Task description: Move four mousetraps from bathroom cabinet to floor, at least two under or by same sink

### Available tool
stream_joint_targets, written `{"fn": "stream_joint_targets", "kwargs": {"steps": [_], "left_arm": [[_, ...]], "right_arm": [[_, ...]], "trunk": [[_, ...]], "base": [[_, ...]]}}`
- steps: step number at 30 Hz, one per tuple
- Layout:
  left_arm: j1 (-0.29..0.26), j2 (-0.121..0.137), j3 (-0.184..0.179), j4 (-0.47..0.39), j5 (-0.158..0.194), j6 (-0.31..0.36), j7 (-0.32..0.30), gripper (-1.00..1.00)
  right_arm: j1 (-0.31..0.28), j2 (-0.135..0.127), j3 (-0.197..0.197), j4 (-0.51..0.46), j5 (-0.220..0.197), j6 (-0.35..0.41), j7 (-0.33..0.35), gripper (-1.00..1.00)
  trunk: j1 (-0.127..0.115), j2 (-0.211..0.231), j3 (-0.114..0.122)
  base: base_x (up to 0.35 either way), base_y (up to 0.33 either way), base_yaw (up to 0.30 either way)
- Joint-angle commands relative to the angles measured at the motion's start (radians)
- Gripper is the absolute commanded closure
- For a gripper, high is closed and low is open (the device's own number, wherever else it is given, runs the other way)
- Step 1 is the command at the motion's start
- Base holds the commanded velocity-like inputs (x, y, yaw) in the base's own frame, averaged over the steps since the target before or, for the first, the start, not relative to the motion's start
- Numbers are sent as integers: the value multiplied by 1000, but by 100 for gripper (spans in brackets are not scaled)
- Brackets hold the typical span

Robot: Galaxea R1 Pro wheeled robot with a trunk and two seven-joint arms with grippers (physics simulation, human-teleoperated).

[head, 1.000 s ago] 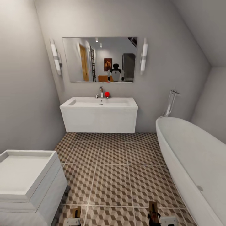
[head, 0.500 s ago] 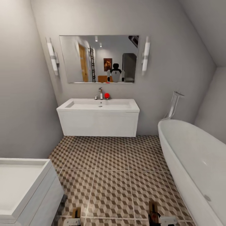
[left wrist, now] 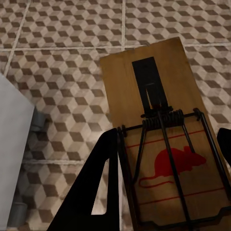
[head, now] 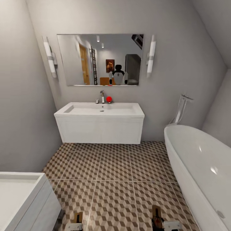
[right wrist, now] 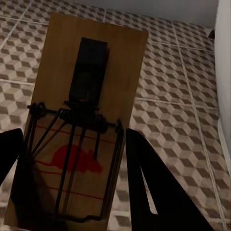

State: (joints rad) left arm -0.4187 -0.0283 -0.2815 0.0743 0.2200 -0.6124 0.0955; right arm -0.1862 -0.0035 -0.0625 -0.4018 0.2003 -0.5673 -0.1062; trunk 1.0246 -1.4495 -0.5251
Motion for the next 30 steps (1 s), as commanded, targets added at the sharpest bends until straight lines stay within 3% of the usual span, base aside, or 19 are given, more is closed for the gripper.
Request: {"fn": "stream_joint_targets", "kwargs": {"steps": [1,12,30], "left_arm": [[-2,-1,-8,4,2,-6,7,100],[-2,-1,-8,4,2,-6,7,100],[-2,-1,-8,4,2,-6,7,100]], "right_arm": [[-1,0,-3,1,7,-3,-3,100],[-1,0,-3,1,7,-3,-3,100],[-1,0,-3,1,7,-3,-3,100]], "trunk": [[0,-1,-1],[0,-1,-1],[0,-1,-1]], "base": [[259,0,0],[259,-13,0],[260,-127,0]]}}
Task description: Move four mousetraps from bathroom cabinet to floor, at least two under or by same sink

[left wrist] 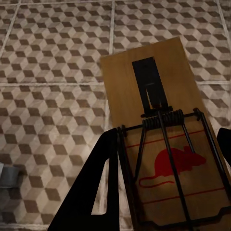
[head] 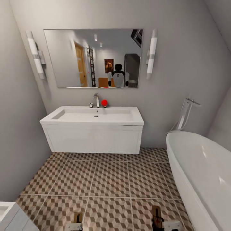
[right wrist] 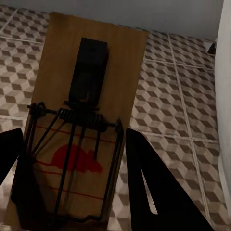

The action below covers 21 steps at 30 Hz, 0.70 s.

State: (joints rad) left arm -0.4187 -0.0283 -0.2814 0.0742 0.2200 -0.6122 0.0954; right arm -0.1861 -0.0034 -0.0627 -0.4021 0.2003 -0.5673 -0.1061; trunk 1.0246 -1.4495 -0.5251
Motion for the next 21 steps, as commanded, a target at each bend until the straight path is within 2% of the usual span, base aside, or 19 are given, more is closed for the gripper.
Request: {"fn": "stream_joint_targets", "kwargs": {"steps": [1,18,21], "left_arm": [[-2,-1,-8,4,2,-6,7,100],[-2,-1,-8,4,2,-6,7,100],[-2,-1,-8,4,2,-6,7,100]], "right_arm": [[-1,0,-3,1,7,-3,-3,100],[-1,0,-3,1,7,-5,-1,100],[-1,0,-3,1,7,-5,-1,100]], "trunk": [[0,-1,-1],[0,-1,-1],[0,-1,-1]], "base": [[262,-69,0],[262,-7,0],[129,0,0]]}}
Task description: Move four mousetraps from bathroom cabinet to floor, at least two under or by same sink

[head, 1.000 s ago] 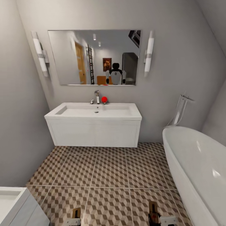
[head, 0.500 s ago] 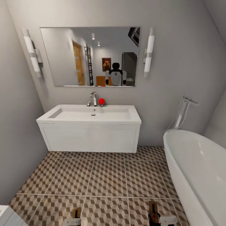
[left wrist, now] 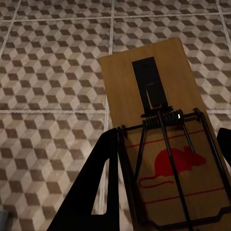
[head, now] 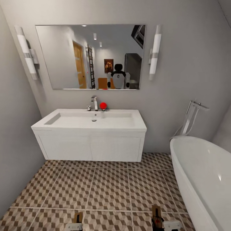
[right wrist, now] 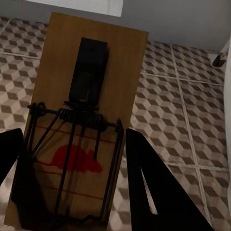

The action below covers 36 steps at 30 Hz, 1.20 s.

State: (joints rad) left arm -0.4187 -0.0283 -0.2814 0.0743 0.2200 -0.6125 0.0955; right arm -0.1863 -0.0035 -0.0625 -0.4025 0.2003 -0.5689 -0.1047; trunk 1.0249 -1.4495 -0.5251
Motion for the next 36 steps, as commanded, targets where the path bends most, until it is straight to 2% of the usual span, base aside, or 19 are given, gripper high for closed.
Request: {"fn": "stream_joint_targets", "kwargs": {"steps": [1,36], "left_arm": [[-2,-1,-9,4,2,-6,7,100],[-2,-1,-9,4,2,-6,7,100]], "right_arm": [[-1,0,-3,1,7,-3,-3,100],[0,0,-3,1,8,-3,-2,100]], "trunk": [[0,-1,-1],[0,-1,-1]], "base": [[49,0,0],[3,0,0]]}}
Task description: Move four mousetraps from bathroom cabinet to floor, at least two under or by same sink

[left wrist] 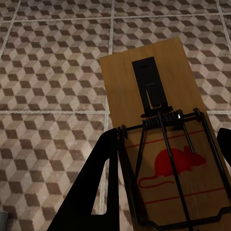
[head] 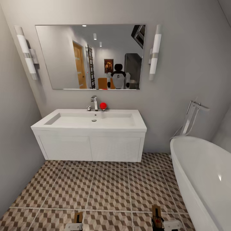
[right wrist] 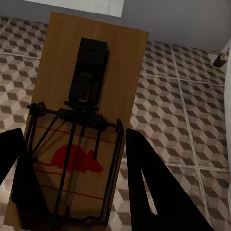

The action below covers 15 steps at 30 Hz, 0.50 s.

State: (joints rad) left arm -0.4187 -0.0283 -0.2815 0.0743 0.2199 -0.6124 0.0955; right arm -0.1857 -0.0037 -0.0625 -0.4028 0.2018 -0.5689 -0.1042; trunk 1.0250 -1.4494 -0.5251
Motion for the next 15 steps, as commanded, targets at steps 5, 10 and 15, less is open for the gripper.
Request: {"fn": "stream_joint_targets", "kwargs": {"steps": [5,10,15], "left_arm": [[-2,0,-4,1,3,-5,9,100],[-2,9,4,-8,6,94,13,100],[-2,49,7,-155,7,369,12,100]], "right_arm": [[-1,1,-3,1,7,-3,-3,100],[-1,1,-3,-1,9,5,-4,100],[-2,25,3,-31,12,98,-6,100]], "trunk": [[0,-1,-1],[0,-1,-1],[0,-1,-1]], "base": [[0,0,0],[0,0,0],[0,0,0]]}}
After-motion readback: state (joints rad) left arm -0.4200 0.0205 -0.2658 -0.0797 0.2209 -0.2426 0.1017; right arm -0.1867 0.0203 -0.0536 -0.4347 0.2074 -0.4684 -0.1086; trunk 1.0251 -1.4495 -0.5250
